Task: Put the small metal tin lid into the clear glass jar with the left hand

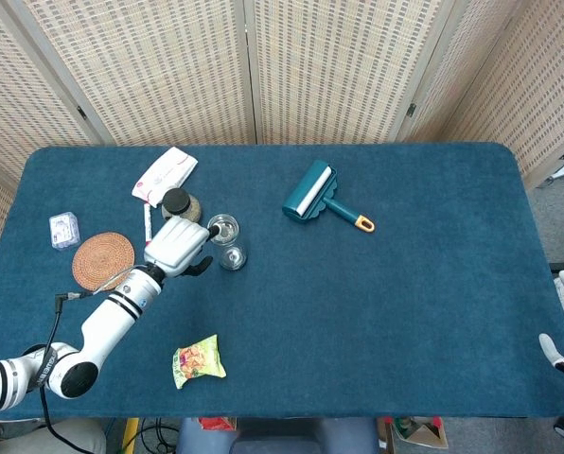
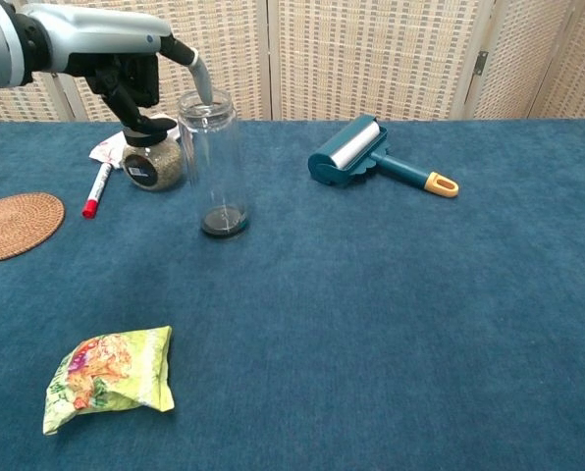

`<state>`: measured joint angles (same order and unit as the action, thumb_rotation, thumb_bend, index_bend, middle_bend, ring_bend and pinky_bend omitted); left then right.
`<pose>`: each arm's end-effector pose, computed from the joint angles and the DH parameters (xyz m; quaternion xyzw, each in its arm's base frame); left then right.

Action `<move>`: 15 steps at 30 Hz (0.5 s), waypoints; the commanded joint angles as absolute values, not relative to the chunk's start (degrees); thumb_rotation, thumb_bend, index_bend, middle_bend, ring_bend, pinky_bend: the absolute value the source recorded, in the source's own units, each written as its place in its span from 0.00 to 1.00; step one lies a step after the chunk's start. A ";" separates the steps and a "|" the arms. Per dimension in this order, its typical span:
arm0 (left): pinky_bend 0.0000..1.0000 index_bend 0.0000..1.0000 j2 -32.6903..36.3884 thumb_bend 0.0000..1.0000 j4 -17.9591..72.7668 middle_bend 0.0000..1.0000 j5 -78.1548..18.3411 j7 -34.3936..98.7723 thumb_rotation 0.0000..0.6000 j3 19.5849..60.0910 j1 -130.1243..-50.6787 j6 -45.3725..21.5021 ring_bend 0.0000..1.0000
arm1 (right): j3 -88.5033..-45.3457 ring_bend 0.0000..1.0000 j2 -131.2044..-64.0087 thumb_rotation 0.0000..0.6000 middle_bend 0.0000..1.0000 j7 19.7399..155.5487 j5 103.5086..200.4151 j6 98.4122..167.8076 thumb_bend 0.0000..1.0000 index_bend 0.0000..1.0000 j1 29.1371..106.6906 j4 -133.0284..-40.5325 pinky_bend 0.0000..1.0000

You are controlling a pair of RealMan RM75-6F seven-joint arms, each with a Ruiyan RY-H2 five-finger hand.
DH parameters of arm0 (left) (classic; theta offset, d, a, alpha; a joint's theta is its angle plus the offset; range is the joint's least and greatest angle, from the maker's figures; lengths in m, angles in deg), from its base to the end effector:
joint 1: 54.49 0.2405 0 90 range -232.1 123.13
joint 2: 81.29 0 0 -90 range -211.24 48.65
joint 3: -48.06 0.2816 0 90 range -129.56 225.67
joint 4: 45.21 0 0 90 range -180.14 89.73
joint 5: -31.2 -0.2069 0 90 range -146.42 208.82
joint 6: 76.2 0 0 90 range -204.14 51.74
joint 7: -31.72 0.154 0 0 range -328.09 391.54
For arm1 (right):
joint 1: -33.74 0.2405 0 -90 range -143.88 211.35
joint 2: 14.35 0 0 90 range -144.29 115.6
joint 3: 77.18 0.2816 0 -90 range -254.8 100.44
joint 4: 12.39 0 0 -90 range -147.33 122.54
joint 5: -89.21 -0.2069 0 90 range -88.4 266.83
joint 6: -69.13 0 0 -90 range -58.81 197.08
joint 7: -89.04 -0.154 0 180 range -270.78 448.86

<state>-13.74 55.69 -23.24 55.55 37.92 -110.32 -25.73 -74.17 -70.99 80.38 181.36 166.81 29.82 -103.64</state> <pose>-0.0896 0.3992 0.0834 -0.7899 -0.2946 -0.3547 0.4043 -0.3352 -0.1395 0.2414 0.5619 -0.3405 0.4313 0.6183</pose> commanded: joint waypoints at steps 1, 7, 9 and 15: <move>1.00 0.29 -13.47 0.43 55.44 1.00 -23.08 55.79 1.00 38.07 -110.44 -25.71 0.98 | -74.17 0.04 -70.99 1.00 0.17 80.38 181.33 166.85 0.29 0.01 29.76 -103.65 0.05; 1.00 0.29 -12.89 0.43 54.81 1.00 -22.75 56.13 1.00 38.22 -110.67 -25.67 0.98 | -74.16 0.04 -71.01 1.00 0.17 80.41 181.27 166.87 0.29 0.01 29.70 -103.60 0.05; 1.00 0.29 -12.73 0.43 54.62 1.00 -22.61 56.26 1.00 38.27 -110.76 -25.66 0.98 | -74.16 0.04 -71.02 1.00 0.17 80.36 181.24 166.87 0.29 0.01 29.68 -103.54 0.05; 1.00 0.29 -12.52 0.43 54.42 1.00 -22.23 56.50 1.00 38.46 -110.94 -25.82 0.98 | -74.12 0.04 -71.05 1.00 0.17 80.27 181.17 166.84 0.29 0.01 29.66 -103.41 0.05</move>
